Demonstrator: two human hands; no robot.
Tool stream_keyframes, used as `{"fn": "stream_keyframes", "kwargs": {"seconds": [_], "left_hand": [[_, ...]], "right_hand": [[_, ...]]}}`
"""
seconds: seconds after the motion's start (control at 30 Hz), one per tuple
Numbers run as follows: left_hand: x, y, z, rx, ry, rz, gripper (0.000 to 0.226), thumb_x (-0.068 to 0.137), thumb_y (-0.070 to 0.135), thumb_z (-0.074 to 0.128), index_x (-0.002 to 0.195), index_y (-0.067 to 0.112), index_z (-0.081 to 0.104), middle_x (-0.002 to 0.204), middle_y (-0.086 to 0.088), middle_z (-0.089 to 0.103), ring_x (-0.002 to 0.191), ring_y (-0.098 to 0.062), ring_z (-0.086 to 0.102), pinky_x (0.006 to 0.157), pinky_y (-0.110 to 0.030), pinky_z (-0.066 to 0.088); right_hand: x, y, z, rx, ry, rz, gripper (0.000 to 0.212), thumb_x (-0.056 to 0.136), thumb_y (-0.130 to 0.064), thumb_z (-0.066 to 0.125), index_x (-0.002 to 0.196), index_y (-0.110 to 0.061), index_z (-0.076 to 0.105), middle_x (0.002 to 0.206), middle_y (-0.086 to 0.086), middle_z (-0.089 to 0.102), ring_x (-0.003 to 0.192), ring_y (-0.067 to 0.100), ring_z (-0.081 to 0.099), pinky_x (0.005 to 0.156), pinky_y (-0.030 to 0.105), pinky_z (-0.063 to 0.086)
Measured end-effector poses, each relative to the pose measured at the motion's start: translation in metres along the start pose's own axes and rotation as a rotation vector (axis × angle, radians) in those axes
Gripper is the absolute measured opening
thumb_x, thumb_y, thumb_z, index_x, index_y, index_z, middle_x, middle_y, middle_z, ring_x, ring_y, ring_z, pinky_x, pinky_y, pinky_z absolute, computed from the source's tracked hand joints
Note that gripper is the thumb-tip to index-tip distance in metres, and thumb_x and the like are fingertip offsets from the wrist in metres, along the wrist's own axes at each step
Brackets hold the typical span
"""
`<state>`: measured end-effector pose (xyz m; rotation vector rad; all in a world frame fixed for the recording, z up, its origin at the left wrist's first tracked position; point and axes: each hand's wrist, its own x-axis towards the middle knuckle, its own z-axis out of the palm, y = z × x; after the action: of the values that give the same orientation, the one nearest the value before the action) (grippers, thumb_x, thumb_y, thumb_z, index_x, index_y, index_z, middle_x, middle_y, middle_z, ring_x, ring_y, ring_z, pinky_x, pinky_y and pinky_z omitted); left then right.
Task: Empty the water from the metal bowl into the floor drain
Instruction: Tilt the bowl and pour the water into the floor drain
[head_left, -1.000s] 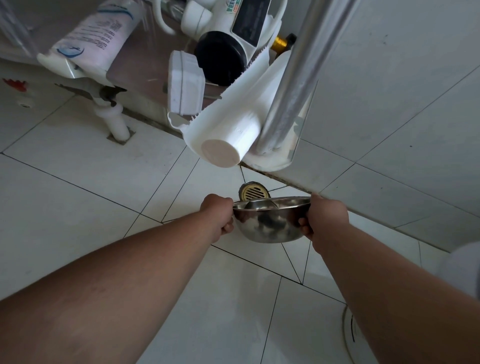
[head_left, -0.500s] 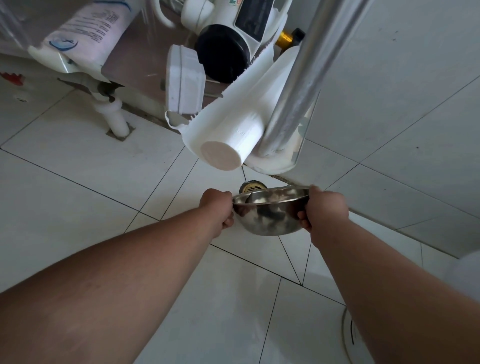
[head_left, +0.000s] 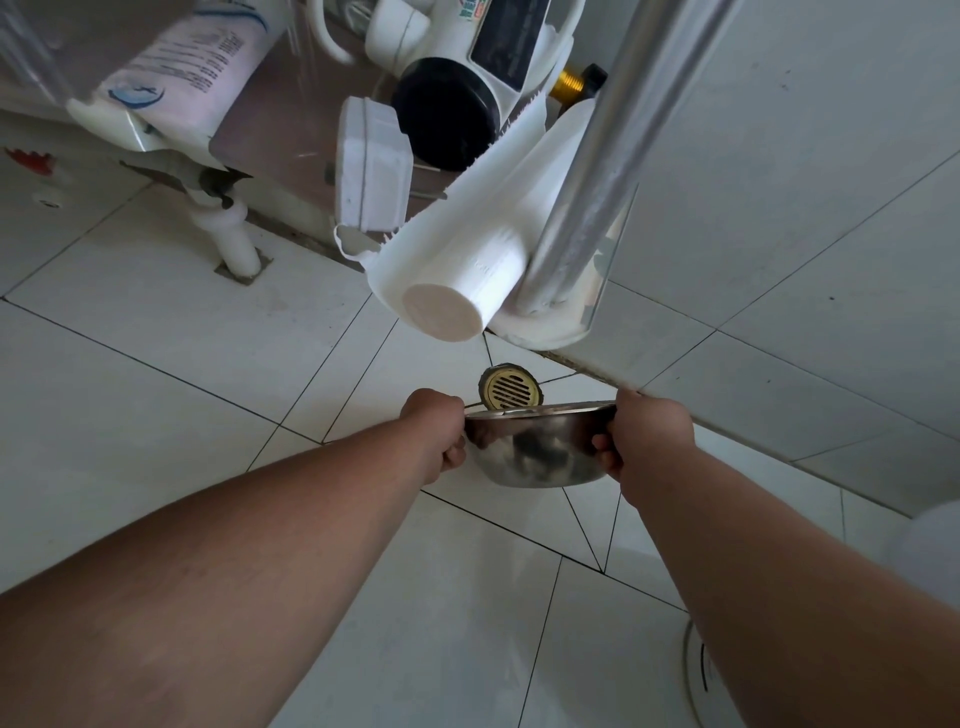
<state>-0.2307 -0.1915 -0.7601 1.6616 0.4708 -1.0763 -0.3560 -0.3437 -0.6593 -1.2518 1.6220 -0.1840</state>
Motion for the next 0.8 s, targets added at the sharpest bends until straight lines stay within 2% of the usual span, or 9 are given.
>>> {"fn": "stream_keyframes", "kwargs": {"seconds": [0.1, 0.23, 0.37, 0.47, 0.53, 0.6, 0.7, 0.8], "left_hand": [[-0.0007, -0.0001, -0.0009, -0.002, 0.0, -0.008, 0.024, 0.092, -0.003, 0.04, 0.072, 0.011, 0.044, 0.053, -0.003, 0.041, 0.035, -0.016, 0.027, 0.042, -0.018, 0.023], [-0.005, -0.0008, -0.0016, 0.008, 0.0, -0.054, 0.024, 0.091, -0.003, 0.037, 0.073, 0.01, 0.046, 0.038, -0.002, 0.043, 0.028, -0.015, 0.027, 0.04, -0.016, 0.024], [-0.005, 0.0055, 0.0018, 0.0, 0.023, 0.021, 0.023, 0.089, -0.002, 0.04, 0.071, 0.011, 0.041, 0.056, -0.005, 0.041, 0.039, -0.015, 0.028, 0.05, -0.022, 0.022], [-0.0059, 0.0073, 0.004, 0.005, 0.032, 0.002, 0.019, 0.088, -0.002, 0.039, 0.075, 0.012, 0.043, 0.064, -0.01, 0.047, 0.037, -0.015, 0.028, 0.049, -0.02, 0.022], [-0.0057, 0.0027, 0.0034, 0.008, 0.034, -0.028, 0.022, 0.09, -0.001, 0.04, 0.074, 0.013, 0.042, 0.061, -0.007, 0.042, 0.031, -0.014, 0.027, 0.046, -0.017, 0.022], [-0.0047, -0.0007, 0.0022, 0.011, 0.032, -0.062, 0.024, 0.092, 0.0, 0.04, 0.073, 0.013, 0.043, 0.06, -0.007, 0.039, 0.029, -0.015, 0.027, 0.046, -0.017, 0.022], [-0.0044, -0.0013, 0.0007, 0.01, 0.022, -0.057, 0.022, 0.092, 0.001, 0.038, 0.075, 0.013, 0.044, 0.062, -0.008, 0.041, 0.028, -0.015, 0.027, 0.047, -0.017, 0.022], [-0.0038, 0.0013, 0.0021, 0.004, 0.029, 0.021, 0.024, 0.092, 0.0, 0.041, 0.072, 0.013, 0.041, 0.061, -0.006, 0.039, 0.041, -0.015, 0.028, 0.052, -0.022, 0.021]], "right_hand": [[0.0018, -0.0004, 0.001, 0.007, -0.003, 0.016, 0.029, 0.106, -0.038, 0.056, 0.101, -0.009, 0.059, 0.068, 0.014, 0.062, 0.042, 0.021, 0.057, 0.044, 0.029, 0.047], [0.0023, 0.0007, 0.0003, 0.004, -0.005, 0.065, 0.036, 0.106, -0.038, 0.058, 0.082, -0.012, 0.055, 0.062, 0.014, 0.061, 0.043, 0.022, 0.054, 0.044, 0.028, 0.045], [0.0016, -0.002, 0.0002, 0.038, -0.001, 0.043, 0.036, 0.106, -0.034, 0.057, 0.081, -0.009, 0.056, 0.058, 0.011, 0.057, 0.04, 0.023, 0.053, 0.043, 0.028, 0.043], [0.001, -0.0043, -0.0012, 0.057, -0.008, 0.058, 0.032, 0.106, -0.031, 0.055, 0.08, -0.012, 0.054, 0.06, 0.01, 0.057, 0.029, 0.018, 0.052, 0.04, 0.025, 0.041], [-0.0002, -0.0027, -0.002, 0.043, -0.008, 0.059, 0.03, 0.107, -0.026, 0.052, 0.081, -0.011, 0.053, 0.061, 0.01, 0.057, 0.027, 0.017, 0.052, 0.042, 0.025, 0.042], [-0.0016, -0.0009, -0.0025, 0.004, -0.026, 0.052, 0.027, 0.108, -0.021, 0.048, 0.085, -0.009, 0.054, 0.063, 0.01, 0.057, 0.034, 0.018, 0.054, 0.044, 0.026, 0.042], [-0.0024, 0.0009, -0.0028, 0.024, -0.024, 0.067, 0.027, 0.107, -0.021, 0.047, 0.083, -0.009, 0.053, 0.062, 0.01, 0.057, 0.032, 0.018, 0.054, 0.035, 0.021, 0.041], [-0.0034, 0.0007, -0.0007, 0.047, -0.013, 0.054, 0.028, 0.107, -0.025, 0.051, 0.084, -0.01, 0.058, 0.062, 0.01, 0.057, 0.034, 0.021, 0.053, 0.036, 0.024, 0.041]]}}
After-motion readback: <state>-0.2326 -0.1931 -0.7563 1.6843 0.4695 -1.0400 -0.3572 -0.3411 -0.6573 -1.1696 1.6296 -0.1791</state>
